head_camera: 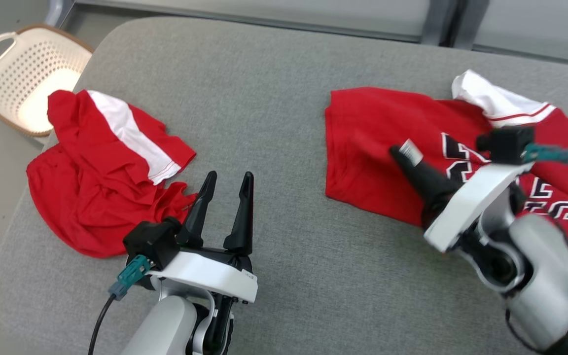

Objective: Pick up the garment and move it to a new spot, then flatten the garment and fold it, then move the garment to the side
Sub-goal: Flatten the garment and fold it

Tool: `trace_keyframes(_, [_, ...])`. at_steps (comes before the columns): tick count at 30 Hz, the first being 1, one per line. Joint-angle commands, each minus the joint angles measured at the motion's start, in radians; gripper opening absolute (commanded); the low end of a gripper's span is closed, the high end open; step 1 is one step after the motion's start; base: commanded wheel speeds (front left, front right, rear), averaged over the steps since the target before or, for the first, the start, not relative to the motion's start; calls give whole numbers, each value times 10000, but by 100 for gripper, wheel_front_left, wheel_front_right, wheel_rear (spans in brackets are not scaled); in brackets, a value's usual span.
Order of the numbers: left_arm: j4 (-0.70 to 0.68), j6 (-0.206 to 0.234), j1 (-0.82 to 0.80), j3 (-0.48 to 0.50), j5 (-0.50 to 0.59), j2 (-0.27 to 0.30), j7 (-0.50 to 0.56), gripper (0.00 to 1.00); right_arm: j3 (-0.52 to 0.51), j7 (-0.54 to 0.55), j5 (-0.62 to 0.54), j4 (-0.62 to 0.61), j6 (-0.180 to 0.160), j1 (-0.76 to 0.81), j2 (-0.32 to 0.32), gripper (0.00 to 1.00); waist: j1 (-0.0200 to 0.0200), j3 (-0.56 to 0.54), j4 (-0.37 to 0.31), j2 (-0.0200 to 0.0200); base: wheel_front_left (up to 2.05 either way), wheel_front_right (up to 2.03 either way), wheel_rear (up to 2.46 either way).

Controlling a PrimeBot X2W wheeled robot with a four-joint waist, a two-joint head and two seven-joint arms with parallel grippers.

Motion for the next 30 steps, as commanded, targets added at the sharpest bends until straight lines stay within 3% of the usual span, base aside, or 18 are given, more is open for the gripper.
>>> trace_keyframes(1, [46,-63,106,109,100,41,-3,100,273,-9,130,-307,0,312,29,0,0,-426,-325,0,0,0,0])
trace_keyframes(10, [279,-182,650,422,341,41,-2,100,1690,235,84,-852,0,1369,240,0,0,-1172,-709,0,0,0,0])
trace_keyframes(11, [317,-207,715,458,357,41,-2,100,1792,207,-12,-736,0,1427,265,40,0,-1236,-750,0,0,0,0])
trace_keyframes(12, [350,-235,782,496,403,39,-2,100,1925,196,-112,-606,0,1476,306,100,0,-1299,-794,0,0,0,0])
trace_keyframes(17, [543,-312,1062,704,600,41,-2,100,2300,-84,-510,-141,0,1564,487,100,0,-1557,-1096,0,0,0,0])
trace_keyframes(22, [557,-362,1122,916,716,41,-3,100,2036,-766,-1024,47,0,1441,317,100,0,-1645,-1549,0,0,0,0])
trace_keyframes(27, [539,-394,1144,1017,754,39,-2,100,928,-1929,-1881,274,0,1768,-87,100,0,-1692,-2008,0,0,0,0])
trace_keyframes(30, [510,-400,1194,1056,726,38,-2,100,-379,-3232,-3284,593,-1,2030,-321,100,0,-1696,-2261,0,0,0,0])
